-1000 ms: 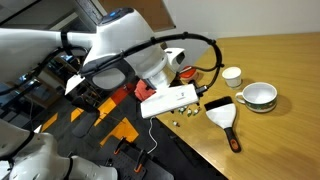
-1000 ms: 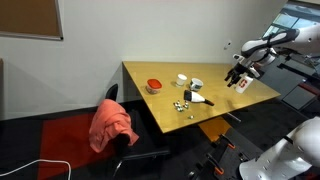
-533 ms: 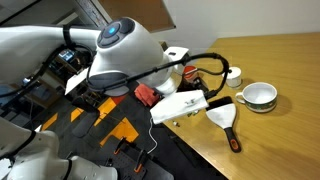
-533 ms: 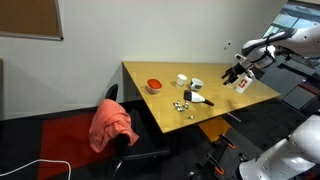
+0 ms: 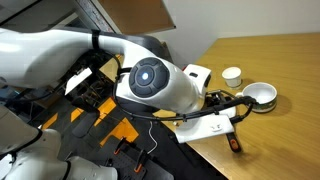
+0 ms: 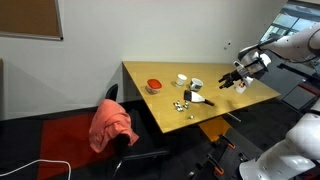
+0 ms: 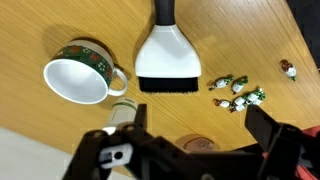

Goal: Pick up the brush and sweep the candy on the countertop.

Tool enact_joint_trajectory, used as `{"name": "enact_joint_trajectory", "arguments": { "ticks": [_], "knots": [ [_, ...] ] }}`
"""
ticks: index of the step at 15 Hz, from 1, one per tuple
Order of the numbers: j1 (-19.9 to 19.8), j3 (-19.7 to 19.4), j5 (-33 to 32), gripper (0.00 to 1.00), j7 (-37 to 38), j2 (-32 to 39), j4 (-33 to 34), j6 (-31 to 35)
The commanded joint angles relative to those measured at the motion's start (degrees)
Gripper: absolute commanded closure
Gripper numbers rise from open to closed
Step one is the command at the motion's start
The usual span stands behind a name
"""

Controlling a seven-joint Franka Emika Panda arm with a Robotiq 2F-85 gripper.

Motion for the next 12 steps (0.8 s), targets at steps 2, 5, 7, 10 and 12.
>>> {"name": "enact_joint_trajectory", "arguments": {
  "ticks": [2,5,7,10,12],
  "knots": [
    [-5.08,2.82,5.08,0.00,-3.17,8.24,7.50,-2.76],
    [-7.39,4.45,4.53,0.00,-1.63,12.97,10.90,-2.86],
    [-8.88,5.52,3.63,0.00,-0.87,15.60,12.64,-2.71],
    [-9.40,6.41,2.38,0.00,-0.48,15.13,11.05,-1.11],
    [-9.80,6.72,2.33,0.00,-0.44,16.26,11.98,-1.08]
  ]
}}
